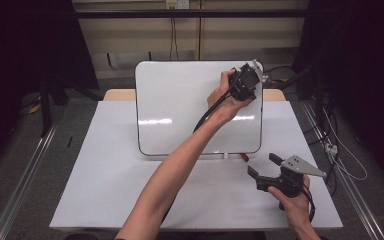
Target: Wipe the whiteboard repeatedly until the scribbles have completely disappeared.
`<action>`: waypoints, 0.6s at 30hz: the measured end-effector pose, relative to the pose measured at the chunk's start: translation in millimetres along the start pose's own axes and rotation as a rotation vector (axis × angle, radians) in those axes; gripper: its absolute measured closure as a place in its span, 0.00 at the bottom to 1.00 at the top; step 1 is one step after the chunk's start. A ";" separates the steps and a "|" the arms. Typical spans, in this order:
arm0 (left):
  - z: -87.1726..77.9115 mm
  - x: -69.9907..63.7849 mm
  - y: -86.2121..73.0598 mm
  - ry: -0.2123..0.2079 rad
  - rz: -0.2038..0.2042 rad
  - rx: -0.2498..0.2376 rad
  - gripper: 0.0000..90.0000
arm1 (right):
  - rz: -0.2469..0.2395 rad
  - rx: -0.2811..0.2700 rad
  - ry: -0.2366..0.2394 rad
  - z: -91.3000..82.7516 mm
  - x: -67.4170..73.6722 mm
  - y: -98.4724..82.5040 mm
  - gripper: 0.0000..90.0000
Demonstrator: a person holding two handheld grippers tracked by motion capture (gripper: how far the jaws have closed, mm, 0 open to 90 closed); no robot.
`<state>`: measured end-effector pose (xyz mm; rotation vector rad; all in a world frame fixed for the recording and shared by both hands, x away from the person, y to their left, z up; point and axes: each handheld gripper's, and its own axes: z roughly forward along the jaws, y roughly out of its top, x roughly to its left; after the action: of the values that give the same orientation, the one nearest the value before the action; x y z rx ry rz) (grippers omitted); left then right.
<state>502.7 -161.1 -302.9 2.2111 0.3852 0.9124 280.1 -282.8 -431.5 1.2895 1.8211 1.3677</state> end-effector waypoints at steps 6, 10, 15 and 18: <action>-0.8 19.0 1.7 0.028 -0.052 -0.036 0.46 | 0.002 -0.001 0.000 -0.9 -1.0 -0.4 0.09; -2.5 29.9 4.1 0.071 -0.091 -0.061 0.46 | 0.002 -0.004 0.005 -1.1 -0.4 -0.7 0.09; -0.8 24.3 1.1 0.062 -0.050 -0.044 0.46 | -0.003 -0.002 0.009 -0.5 0.9 -0.9 0.09; -0.8 9.1 -1.6 0.052 -0.001 -0.035 0.46 | -0.002 -0.002 0.007 -0.8 0.6 -0.7 0.09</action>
<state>508.6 -155.0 -299.2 2.1589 0.3922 0.9699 279.0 -282.6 -431.8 1.2828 1.8245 1.3750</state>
